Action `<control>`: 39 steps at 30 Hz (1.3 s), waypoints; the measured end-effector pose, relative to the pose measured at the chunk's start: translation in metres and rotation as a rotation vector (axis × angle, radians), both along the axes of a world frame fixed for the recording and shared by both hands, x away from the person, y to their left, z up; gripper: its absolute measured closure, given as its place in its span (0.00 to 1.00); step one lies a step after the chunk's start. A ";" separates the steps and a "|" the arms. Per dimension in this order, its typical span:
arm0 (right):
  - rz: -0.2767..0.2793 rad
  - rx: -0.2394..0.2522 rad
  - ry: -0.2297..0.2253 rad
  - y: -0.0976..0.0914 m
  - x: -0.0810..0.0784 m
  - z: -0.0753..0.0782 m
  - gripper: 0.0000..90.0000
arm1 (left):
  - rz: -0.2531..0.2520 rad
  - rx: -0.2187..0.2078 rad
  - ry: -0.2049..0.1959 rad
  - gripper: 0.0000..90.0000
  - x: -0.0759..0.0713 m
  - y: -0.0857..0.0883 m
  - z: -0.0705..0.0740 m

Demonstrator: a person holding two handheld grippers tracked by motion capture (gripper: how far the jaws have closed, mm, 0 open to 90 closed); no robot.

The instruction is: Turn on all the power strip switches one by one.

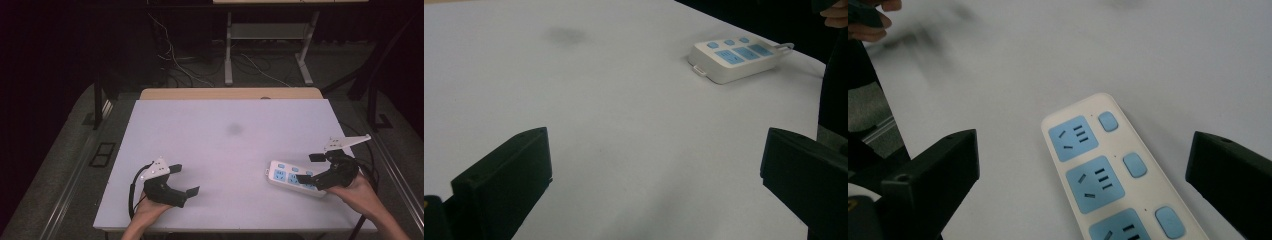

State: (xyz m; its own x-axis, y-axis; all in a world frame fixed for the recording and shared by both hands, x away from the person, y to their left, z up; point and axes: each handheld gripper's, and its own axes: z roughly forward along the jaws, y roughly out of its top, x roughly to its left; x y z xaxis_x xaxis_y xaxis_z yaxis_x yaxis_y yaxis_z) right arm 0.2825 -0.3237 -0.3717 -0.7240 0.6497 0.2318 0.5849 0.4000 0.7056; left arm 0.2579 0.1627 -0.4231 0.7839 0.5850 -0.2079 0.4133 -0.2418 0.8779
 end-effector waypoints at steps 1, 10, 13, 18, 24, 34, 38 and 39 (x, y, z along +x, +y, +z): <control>0.004 -0.009 0.003 -0.001 0.000 0.000 0.01 | 0.001 0.000 0.001 0.00 0.000 0.000 0.000; 0.006 -0.125 0.052 -0.011 0.009 -0.002 0.03 | -0.004 0.004 -0.002 0.00 0.000 -0.001 0.000; 0.013 -0.142 0.072 -0.017 0.014 -0.001 0.07 | -0.004 0.002 -0.002 0.00 0.000 0.000 0.000; 0.029 -0.145 0.084 -0.022 0.017 0.000 0.19 | -0.001 0.004 0.001 0.00 0.000 -0.001 -0.001; 0.071 -0.157 0.103 -0.027 0.019 0.002 0.41 | 0.000 0.004 0.005 0.00 0.000 -0.001 -0.001; 0.059 -0.169 0.106 -0.034 0.021 0.001 0.92 | 0.004 0.004 0.003 0.00 0.001 0.001 -0.002; 0.049 -0.166 0.108 -0.036 0.024 0.000 1.00 | 0.005 0.007 0.004 0.00 0.001 0.001 -0.002; 0.045 -0.166 0.109 -0.036 0.024 -0.001 1.00 | 0.005 0.007 0.004 0.00 0.001 0.001 -0.002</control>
